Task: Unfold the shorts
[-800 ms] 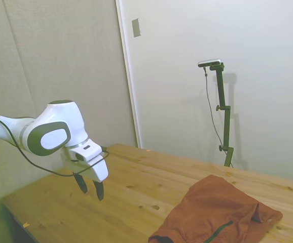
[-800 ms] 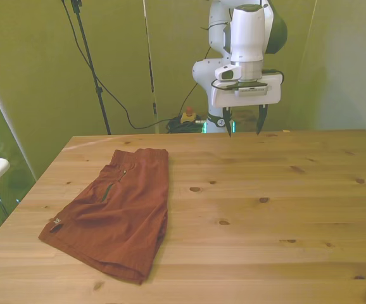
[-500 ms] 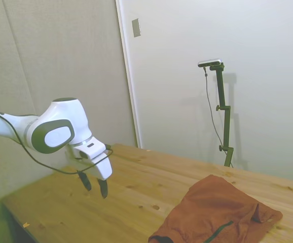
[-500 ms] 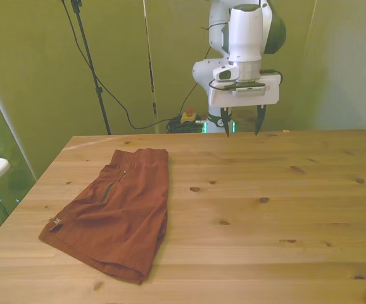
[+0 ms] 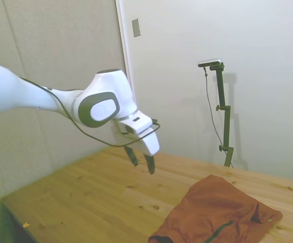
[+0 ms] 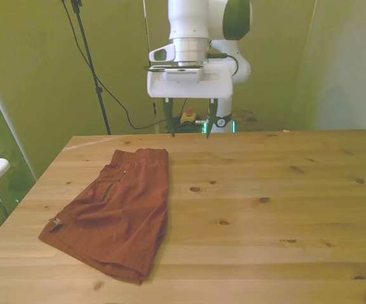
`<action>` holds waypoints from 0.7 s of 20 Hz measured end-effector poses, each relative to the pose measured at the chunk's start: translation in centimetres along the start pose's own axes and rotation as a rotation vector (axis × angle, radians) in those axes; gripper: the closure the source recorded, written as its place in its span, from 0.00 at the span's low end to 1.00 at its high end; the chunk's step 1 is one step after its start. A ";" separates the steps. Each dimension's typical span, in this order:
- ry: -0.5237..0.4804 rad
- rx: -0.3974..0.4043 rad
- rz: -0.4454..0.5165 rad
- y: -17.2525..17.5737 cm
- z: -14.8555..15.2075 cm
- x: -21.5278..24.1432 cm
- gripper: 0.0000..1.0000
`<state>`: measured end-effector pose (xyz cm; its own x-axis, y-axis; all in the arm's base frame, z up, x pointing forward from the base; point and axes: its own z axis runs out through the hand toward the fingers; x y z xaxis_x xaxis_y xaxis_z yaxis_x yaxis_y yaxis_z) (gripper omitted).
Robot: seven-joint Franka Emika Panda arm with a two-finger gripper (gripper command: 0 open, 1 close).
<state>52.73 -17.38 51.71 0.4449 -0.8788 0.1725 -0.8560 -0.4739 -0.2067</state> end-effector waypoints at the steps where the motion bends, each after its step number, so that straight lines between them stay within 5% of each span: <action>1: 0.008 -0.005 0.024 0.2 0.1 1.8 0.00; 8: 0.063 -0.004 0.207 1.3 3.1 14.1 0.00; 14: 0.081 -0.035 0.338 1.6 8.1 20.2 0.00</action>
<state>62.49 -36.29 47.12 0.1136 -0.9777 0.1765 -0.9604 -0.1535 -0.2325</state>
